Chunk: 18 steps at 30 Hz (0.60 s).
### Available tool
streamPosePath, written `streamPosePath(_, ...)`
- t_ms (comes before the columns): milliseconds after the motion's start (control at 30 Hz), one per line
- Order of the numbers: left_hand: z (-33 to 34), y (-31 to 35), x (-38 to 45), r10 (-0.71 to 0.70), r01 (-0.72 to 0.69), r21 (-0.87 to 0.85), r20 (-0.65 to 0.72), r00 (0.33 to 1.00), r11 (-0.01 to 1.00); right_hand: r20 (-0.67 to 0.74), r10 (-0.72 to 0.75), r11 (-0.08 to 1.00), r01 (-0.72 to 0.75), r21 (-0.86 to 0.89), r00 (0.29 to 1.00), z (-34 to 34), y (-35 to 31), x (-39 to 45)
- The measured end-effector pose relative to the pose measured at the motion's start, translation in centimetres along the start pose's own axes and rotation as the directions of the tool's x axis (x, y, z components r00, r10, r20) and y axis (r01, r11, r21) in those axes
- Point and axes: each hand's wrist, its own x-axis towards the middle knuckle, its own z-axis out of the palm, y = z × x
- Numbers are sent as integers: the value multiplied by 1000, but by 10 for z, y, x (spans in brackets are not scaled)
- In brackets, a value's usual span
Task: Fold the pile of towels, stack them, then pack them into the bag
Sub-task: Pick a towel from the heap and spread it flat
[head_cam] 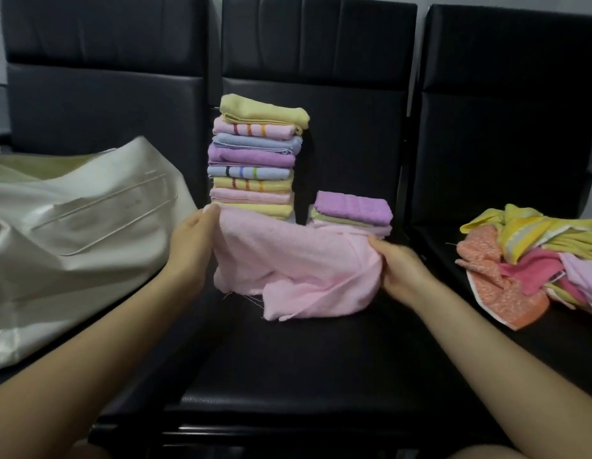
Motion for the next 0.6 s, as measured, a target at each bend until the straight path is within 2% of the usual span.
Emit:
streamPosePath(33, 0, 1, 3, -74, 73, -69, -8, 997, 995, -20, 42, 999, -42, -1, 999, -3, 13, 0)
streamPosePath(100, 1, -2, 7, -172, 173, -130, 19, 985, 976, -96, 10, 978, -30, -205, 995, -3, 32, 0)
streamPosePath(200, -1, -15, 9, -228, 228, -11, -9, 974, 974, -97, -176, 889, 116, -442, 980, 9, 34, -7)
streamPosePath(300, -2, -23, 10, -260, 260, -5, -17, 966, 966, -41, -233, 785, 162, -598, 972, 19, 33, -12)
streamPosePath(367, -7, -26, 9, -286, 286, 6, 73, 955, 958, -30, -223, 775, 158, -612, 974, 15, 37, -6)
streamPosePath(400, -11, -27, 8, -297, 290, 70, 142, 944, 954, -19, -210, 779, 156, -608, 977, 12, 36, -7)
streamPosePath(500, -24, -34, 1, -308, 147, 424, 342, 888, 894, 80, -140, 770, 159, -618, 987, 5, 30, -11)
streamPosePath(567, -23, -35, -2, -267, 86, 469, 334, 904, 879, 96, -107, 757, 144, -638, 990, 5, 28, -14)
streamPosePath(600, -19, -29, -4, -231, 97, 393, 309, 922, 914, 70, -116, 791, 135, -597, 991, 5, 25, -11)
